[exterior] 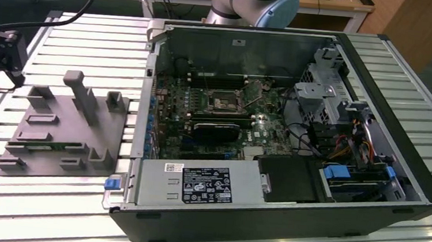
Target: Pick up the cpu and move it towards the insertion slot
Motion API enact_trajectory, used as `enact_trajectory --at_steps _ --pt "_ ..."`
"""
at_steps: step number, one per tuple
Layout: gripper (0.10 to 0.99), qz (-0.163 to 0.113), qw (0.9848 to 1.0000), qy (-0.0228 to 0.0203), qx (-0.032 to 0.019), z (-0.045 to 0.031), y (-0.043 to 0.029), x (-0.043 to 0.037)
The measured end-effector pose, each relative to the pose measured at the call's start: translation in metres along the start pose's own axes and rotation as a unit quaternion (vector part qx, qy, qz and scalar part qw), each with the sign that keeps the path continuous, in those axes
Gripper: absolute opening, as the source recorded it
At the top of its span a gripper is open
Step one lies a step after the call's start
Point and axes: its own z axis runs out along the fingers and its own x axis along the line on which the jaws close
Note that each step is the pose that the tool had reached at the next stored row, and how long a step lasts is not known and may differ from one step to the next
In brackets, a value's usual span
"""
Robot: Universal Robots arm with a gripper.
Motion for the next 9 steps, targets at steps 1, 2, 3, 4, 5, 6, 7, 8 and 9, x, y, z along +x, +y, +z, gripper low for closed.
enact_trajectory --at_steps 1,2,3,4,5,6,7,8,9 --pt "0.545 0.0 1.0 0.0 0.0 -0.0008 0.0001 0.0" --pt "0.545 0.0 1.0 0.0 0.0 -0.0017 0.0001 0.0" --pt "0.545 0.0 1.0 -0.0001 0.0 -0.0025 0.0002 0.0" --pt "0.545 0.0 1.0 0.0 0.0 -0.0035 0.0003 0.0" --pt "0.545 0.0 1.0 0.0 0.0 -0.0044 0.0003 0.0" --pt "0.545 0.0 1.0 -0.0001 0.0 -0.0053 0.0004 0.0" --pt "0.545 0.0 1.0 -0.0001 0.0 -0.0063 0.0004 0.0" --pt "0.545 0.0 1.0 -0.0001 0.0 -0.0072 0.0005 0.0" --pt "0.545 0.0 1.0 -0.0001 0.0 -0.0081 0.0006 0.0"
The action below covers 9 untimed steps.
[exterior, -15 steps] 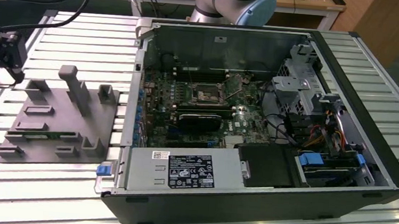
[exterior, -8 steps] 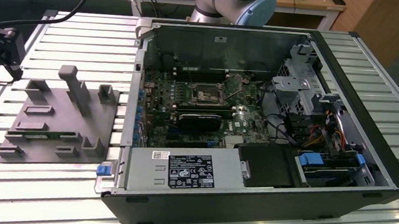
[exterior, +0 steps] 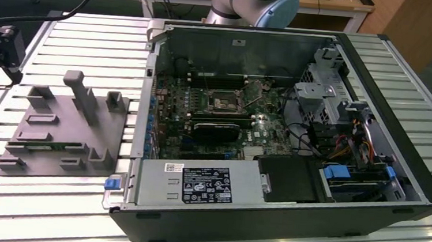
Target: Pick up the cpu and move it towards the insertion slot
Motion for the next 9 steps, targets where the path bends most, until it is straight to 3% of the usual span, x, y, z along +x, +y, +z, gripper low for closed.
enact_trajectory --at_steps 9 --pt "0.545 0.0 1.0 0.0 0.0 -0.0091 0.0006 0.0"
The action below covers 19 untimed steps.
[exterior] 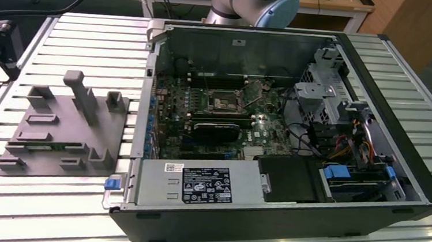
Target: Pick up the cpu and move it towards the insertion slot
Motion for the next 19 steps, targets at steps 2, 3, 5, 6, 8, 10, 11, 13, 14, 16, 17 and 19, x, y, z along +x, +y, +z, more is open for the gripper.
enact_trajectory --at_steps 2,3,5,6,8,10,11,13,14,16,17,19 --pt "0.545 0.0 1.0 0.0 0.0 -0.0025 0.0002 0.0" --pt "0.545 0.0 1.0 0.0001 0.0 -0.0038 0.0003 0.0" --pt "0.545 0.0 1.0 0.0 0.0 -0.0057 0.0004 0.0" --pt "0.545 0.0 1.0 0.0 0.0 -0.0066 0.0004 0.0" --pt "0.545 0.0 1.0 0.0 0.0 -0.0099 0.0006 0.0" --pt "0.545 0.0 1.0 0.0 0.0 -0.0139 0.0009 0.0" --pt "0.545 0.0 1.0 0.0 0.0001 -0.0155 0.001 0.0" --pt "0.545 0.0 1.0 0.0 0.0001 -0.0187 0.0012 0.0" --pt "0.545 0.0 1.0 0.0001 0.0001 -0.0201 0.0013 0.0" --pt "0.545 0.0 1.0 0.0 0.0001 -0.0226 0.0014 0.0" --pt "0.545 0.0 1.0 0.0 0.0001 -0.0236 0.0015 0.0" --pt "0.545 0.0 1.0 0.0 0.0001 -0.0257 0.0016 0.0"
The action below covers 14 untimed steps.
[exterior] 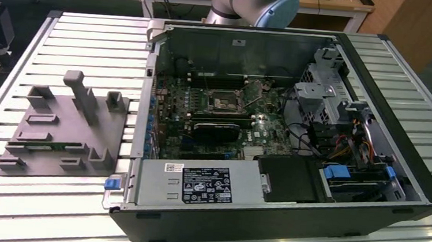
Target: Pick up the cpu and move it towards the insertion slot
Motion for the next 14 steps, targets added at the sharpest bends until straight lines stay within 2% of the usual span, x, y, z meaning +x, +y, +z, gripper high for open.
enact_trajectory --at_steps 14 --pt "0.545 0.0 1.0 0.0 0.0 -0.0125 0.0008 0.0"
